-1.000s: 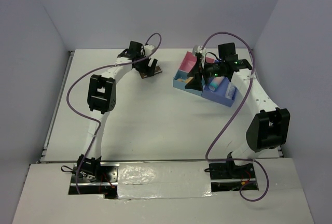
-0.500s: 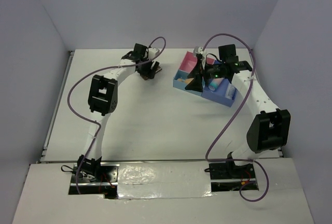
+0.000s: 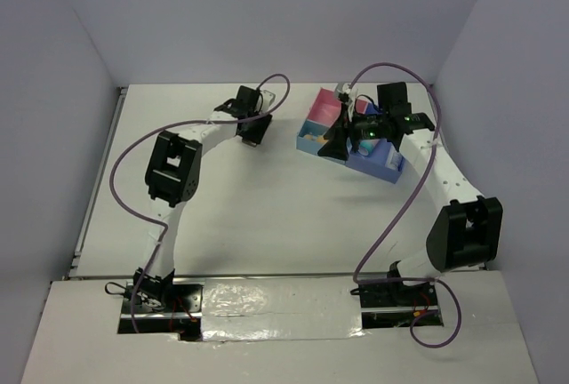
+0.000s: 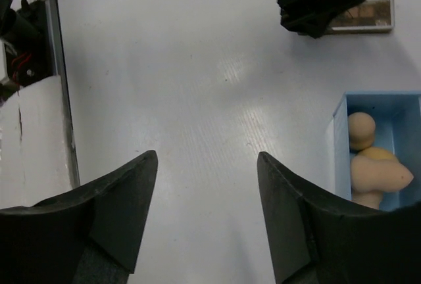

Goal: Organize the makeup

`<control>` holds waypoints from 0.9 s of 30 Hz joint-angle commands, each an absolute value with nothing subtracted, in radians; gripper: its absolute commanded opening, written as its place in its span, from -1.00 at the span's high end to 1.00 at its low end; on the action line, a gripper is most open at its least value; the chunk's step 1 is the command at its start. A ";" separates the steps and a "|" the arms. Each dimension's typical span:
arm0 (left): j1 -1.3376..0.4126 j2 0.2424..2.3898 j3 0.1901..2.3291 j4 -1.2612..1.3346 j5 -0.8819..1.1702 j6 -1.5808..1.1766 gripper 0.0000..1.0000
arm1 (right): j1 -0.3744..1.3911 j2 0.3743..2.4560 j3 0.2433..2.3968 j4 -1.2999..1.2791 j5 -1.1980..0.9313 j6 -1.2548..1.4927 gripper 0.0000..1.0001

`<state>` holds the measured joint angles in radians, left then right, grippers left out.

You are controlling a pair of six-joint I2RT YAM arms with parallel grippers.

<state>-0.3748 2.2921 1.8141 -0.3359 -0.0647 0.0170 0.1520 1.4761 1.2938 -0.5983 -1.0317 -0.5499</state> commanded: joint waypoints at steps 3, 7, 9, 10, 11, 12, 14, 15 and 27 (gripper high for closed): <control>-0.361 2.091 1.668 -0.253 -0.023 -0.061 1.00 | 0.153 1.480 1.299 -0.499 -0.902 -0.261 -0.26; -0.360 1.932 1.502 -0.161 0.083 -0.083 1.00 | 0.172 1.587 1.379 -0.583 -0.887 -0.160 -0.12; -0.362 1.817 1.370 -0.112 0.144 -0.104 1.00 | 0.187 1.611 1.399 -0.584 -0.893 -0.106 -0.13; -0.362 1.781 1.327 -0.062 0.162 -0.115 1.00 | 0.195 1.633 1.410 -0.584 -0.885 -0.085 -0.15; -0.362 1.743 1.242 -0.037 0.205 -0.126 1.00 | 0.204 1.650 1.419 -0.587 -0.882 -0.048 -0.18; -0.364 1.671 1.200 -0.016 0.219 -0.147 1.00 | 0.216 1.666 1.449 -0.610 -0.894 -0.035 -0.24; -0.379 1.608 1.099 0.044 0.241 -0.167 1.00 | 0.232 1.718 1.474 -0.615 -0.917 0.000 -0.36; -0.385 1.547 1.065 0.063 0.251 -0.187 1.00 | 0.244 1.732 1.488 -0.614 -0.945 0.061 -0.57; -0.514 1.318 0.776 0.281 0.206 -0.383 1.00 | 0.379 1.810 1.500 -0.454 -0.940 0.255 -0.99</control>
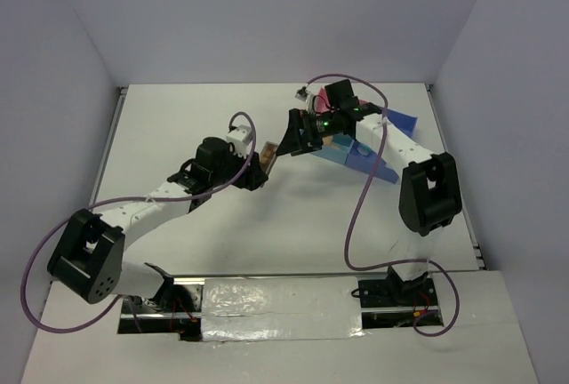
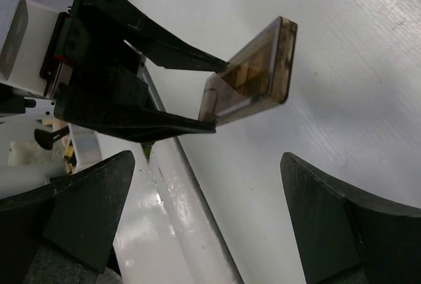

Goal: Organize the makeup

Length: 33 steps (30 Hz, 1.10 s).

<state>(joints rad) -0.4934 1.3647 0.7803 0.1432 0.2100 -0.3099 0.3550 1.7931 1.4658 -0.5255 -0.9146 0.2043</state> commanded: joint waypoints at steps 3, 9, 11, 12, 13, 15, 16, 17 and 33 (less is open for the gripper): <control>-0.537 1.309 0.773 0.279 0.190 -0.394 1.00 | 0.382 1.813 1.456 -0.382 -0.936 0.316 -0.99; -0.561 1.293 0.759 0.298 0.172 -0.422 1.00 | 0.399 1.839 1.462 -0.400 -0.851 0.319 -0.68; -0.566 1.289 0.749 0.307 0.170 -0.431 1.00 | 0.400 1.848 1.483 -0.408 -0.830 0.325 -0.54; -0.572 1.286 0.741 0.310 0.169 -0.434 1.00 | 0.403 1.861 1.489 -0.414 -0.825 0.327 -0.49; -0.574 1.284 0.739 0.319 0.169 -0.439 1.00 | 0.405 1.867 1.499 -0.417 -0.824 0.325 -0.43; -0.580 1.282 0.730 0.327 0.163 -0.452 1.00 | 0.410 1.890 1.526 -0.425 -0.825 0.330 -0.30; -0.581 1.282 0.726 0.336 0.160 -0.463 1.00 | 0.410 1.896 1.540 -0.426 -0.828 0.331 -0.21; -0.584 1.281 0.724 0.342 0.150 -0.468 1.00 | 0.413 1.908 1.546 -0.429 -0.833 0.334 -0.15; -0.630 1.328 0.762 0.351 0.063 -0.472 -0.07 | 0.425 1.888 1.500 -0.397 -0.862 0.377 0.84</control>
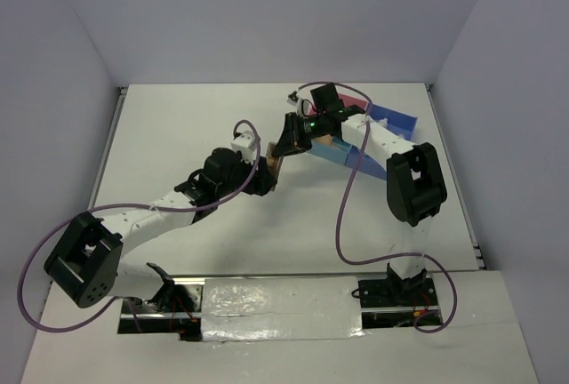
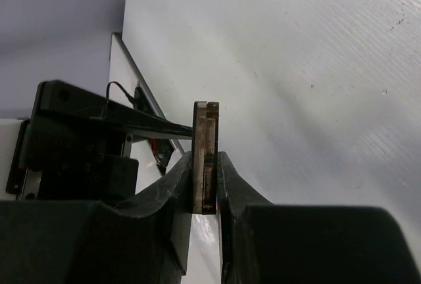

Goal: Organize the makeup

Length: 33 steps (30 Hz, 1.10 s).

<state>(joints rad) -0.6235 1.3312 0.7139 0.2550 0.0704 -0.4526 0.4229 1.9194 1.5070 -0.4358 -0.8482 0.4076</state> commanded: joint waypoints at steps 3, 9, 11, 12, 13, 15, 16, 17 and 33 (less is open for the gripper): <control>-0.632 1.318 0.759 0.354 0.043 -0.468 -0.69 | 0.408 1.865 1.505 -0.402 -0.871 0.365 0.88; -0.630 1.301 0.747 0.342 0.031 -0.448 -0.88 | 0.347 1.855 1.549 -0.455 -0.861 0.296 0.93; -0.630 1.287 0.741 0.334 0.020 -0.442 -0.91 | 0.315 1.852 1.575 -0.471 -0.836 0.258 0.94; -0.629 1.281 0.739 0.331 0.014 -0.439 -0.93 | 0.304 1.848 1.588 -0.492 -0.824 0.241 0.94; -0.627 1.273 0.732 0.321 0.005 -0.437 -0.94 | 0.290 1.844 1.603 -0.503 -0.786 0.198 0.94; -0.617 1.249 0.716 0.308 0.005 -0.433 -0.97 | 0.255 1.830 1.664 -0.538 -0.714 0.137 0.93; -0.612 1.240 0.710 0.292 0.005 -0.434 -0.98 | 0.242 1.825 1.684 -0.548 -0.639 0.106 0.93; -0.606 1.220 0.704 0.284 -0.026 -0.436 -0.98 | 0.232 1.822 1.728 -0.557 -0.597 0.047 0.93; -0.502 0.970 0.562 0.129 -0.095 -0.449 -0.99 | 0.236 1.962 1.833 -0.399 0.113 -0.405 0.81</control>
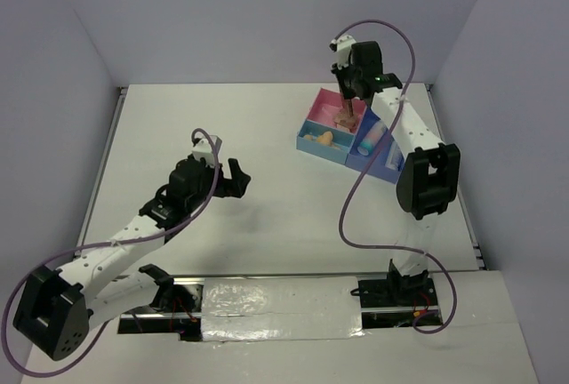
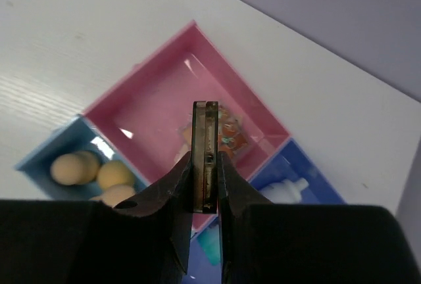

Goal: Organize the makeup

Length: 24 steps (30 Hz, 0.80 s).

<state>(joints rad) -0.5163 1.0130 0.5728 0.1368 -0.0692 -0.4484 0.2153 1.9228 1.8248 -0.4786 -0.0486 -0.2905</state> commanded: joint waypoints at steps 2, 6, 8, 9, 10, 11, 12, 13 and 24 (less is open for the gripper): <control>-0.499 0.948 0.555 0.117 -0.110 -0.456 -0.99 | 0.250 1.970 1.801 -0.346 0.147 -0.455 0.77; -0.489 0.922 0.545 0.094 -0.123 -0.466 -0.99 | 0.282 1.968 1.715 -0.233 0.232 -0.560 0.50; -0.486 0.913 0.540 0.092 -0.123 -0.468 -0.99 | 0.291 1.986 1.710 -0.233 0.235 -0.580 0.32; -0.486 0.910 0.540 0.091 -0.123 -0.466 -0.99 | 0.294 1.991 1.713 -0.238 0.236 -0.583 0.25; -0.485 0.907 0.543 0.084 -0.124 -0.466 -0.99 | 0.299 2.002 1.721 -0.251 0.239 -0.592 0.13; -0.483 0.907 0.545 0.080 -0.124 -0.463 -0.99 | 0.305 2.005 1.726 -0.262 0.239 -0.592 0.02; -0.483 0.905 0.545 0.077 -0.124 -0.463 -0.99 | 0.304 2.006 1.730 -0.273 0.235 -0.586 -0.21; -0.483 0.902 0.546 0.068 -0.126 -0.465 -0.99 | 0.304 2.002 1.736 -0.288 0.221 -0.580 -0.31; -0.457 0.885 0.589 0.008 -0.123 -0.500 0.08 | 0.252 1.770 1.715 -0.492 -0.146 -0.355 -0.99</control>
<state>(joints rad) -0.4709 0.9169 0.5499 -0.0082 -0.1432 -0.4946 0.2855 1.9266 1.7054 -0.4374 0.0437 -0.4736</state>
